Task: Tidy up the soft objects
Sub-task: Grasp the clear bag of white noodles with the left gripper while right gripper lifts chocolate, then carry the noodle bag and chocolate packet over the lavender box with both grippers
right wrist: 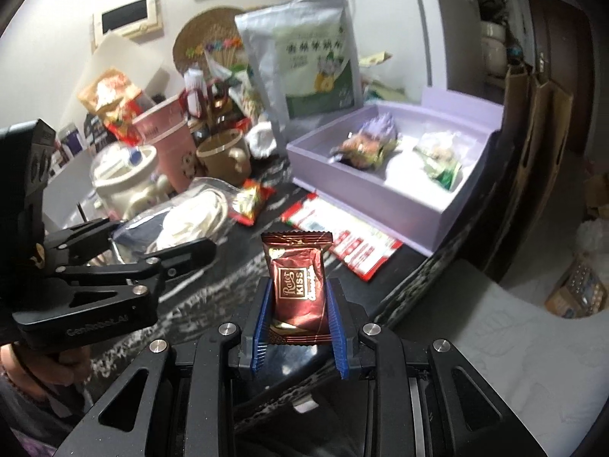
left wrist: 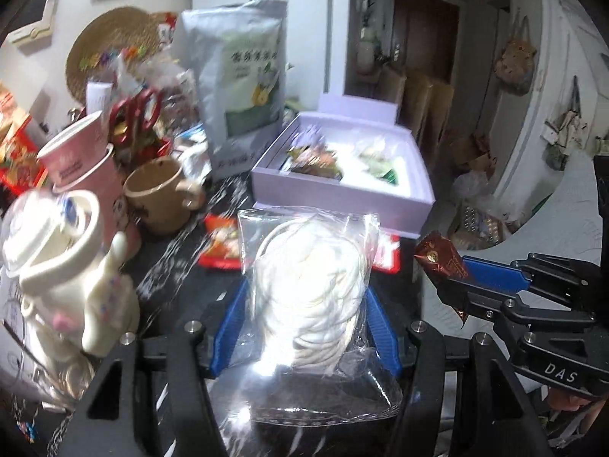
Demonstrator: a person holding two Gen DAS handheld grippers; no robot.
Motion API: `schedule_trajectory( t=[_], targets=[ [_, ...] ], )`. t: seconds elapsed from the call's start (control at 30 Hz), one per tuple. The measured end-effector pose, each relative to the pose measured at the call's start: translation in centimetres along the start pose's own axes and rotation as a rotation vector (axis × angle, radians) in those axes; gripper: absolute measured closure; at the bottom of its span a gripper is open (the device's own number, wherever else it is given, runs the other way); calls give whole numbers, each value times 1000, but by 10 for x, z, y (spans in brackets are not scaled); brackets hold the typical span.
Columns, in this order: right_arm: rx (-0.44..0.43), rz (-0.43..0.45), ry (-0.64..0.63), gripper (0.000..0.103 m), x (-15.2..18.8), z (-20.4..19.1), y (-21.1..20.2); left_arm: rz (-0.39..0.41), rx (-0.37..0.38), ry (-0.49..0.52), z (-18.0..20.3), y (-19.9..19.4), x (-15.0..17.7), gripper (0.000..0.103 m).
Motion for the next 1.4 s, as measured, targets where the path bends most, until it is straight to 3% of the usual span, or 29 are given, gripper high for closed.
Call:
schedule_trajectory(
  t=[0.27,0.73,1.17,1.4],
  targets=[
    [14,97,-16,75,-30,-2,-40,79,72,-13,18,-23,-37,43],
    [27,252,-79,75,-95,7,-92,245,110,4,41,-49,-115,43],
    [71,326,-126,75,-158,41,-110,317,125,31,61,-28,-189,43],
    [84,341,-135,75,-191,65,-108,315,130,35,71,-3,-221,43]
  ],
)
Point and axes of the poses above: each gripper's, at about its wrist camera, not at the fingertips, and y roughly the way its jaws point, z to its right, x to its underside, the point moved 8 cm from there along y, roughly the way its jaws point, and after that the axes turned 15 degrees about -x, right-handed, at the moved point
